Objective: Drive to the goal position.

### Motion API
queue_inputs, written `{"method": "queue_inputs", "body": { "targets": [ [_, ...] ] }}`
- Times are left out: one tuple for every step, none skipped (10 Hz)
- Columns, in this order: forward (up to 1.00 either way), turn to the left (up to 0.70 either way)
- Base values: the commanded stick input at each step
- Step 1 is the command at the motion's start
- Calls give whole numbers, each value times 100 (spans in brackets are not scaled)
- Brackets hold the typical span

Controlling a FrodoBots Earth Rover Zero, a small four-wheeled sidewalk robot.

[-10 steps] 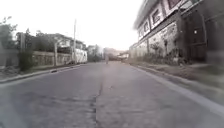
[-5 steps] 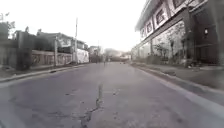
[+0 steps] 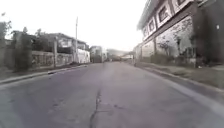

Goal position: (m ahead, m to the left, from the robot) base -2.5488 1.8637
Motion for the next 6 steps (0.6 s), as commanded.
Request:
{"method": "queue_inputs", "body": {
  "targets": [
    [100,0],
    [100,0],
    [100,0],
    [100,0],
    [100,0],
    [100,0]
  ]
}}
